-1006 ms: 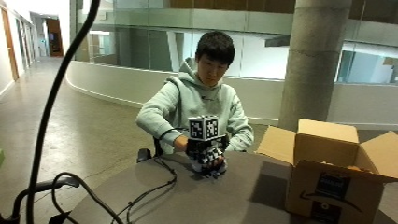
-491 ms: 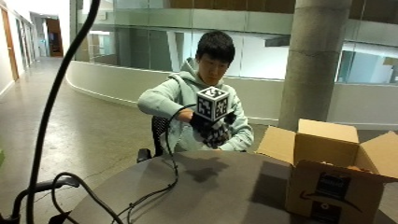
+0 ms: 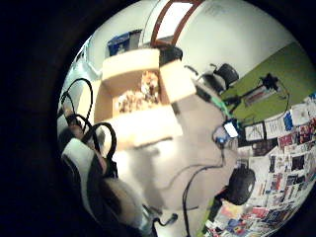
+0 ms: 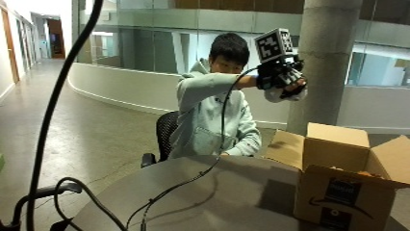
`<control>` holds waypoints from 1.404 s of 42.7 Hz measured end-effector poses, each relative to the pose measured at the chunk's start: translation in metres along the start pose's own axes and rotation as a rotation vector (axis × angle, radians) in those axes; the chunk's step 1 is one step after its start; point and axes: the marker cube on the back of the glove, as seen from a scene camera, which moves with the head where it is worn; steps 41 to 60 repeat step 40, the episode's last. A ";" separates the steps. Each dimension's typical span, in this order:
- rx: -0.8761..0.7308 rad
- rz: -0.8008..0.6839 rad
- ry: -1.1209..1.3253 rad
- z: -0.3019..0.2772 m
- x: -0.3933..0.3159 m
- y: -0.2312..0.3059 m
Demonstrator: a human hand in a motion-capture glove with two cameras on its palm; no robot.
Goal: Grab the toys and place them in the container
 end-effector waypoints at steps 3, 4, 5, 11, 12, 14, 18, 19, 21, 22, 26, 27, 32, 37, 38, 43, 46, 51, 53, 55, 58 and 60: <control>0.089 0.184 0.085 0.011 -0.016 -0.038; 0.104 0.189 0.079 0.014 -0.019 -0.047; 0.108 0.184 0.057 0.018 -0.021 -0.054; -0.092 0.161 -0.021 0.055 -0.007 -0.081; -0.126 0.210 0.013 0.062 -0.005 -0.085; -0.158 0.278 0.063 0.072 -0.003 -0.088; -0.167 0.283 0.078 0.074 -0.001 -0.086; -0.166 0.276 0.085 0.073 0.000 -0.085; -0.164 0.253 0.101 0.068 0.004 -0.079; -0.164 0.230 0.100 0.065 0.006 -0.076; -0.174 0.009 -0.007 0.045 0.024 -0.053; -0.174 0.016 -0.002 0.042 0.026 -0.050; -0.167 0.277 0.145 0.029 0.022 -0.039; -0.185 0.208 0.137 0.012 0.034 -0.010; -0.191 0.141 0.115 0.009 0.037 -0.003; -0.200 0.004 0.066 0.004 0.038 0.008; -0.200 0.004 0.066 0.004 0.038 0.008; -0.200 0.004 0.066 0.004 0.038 0.008; -0.200 0.004 0.066 0.004 0.038 0.008; -0.200 0.004 0.066 0.004 0.038 0.008; -0.200 0.004 0.066 0.004 0.038 0.008; -0.200 0.004 0.066 0.004 0.038 0.008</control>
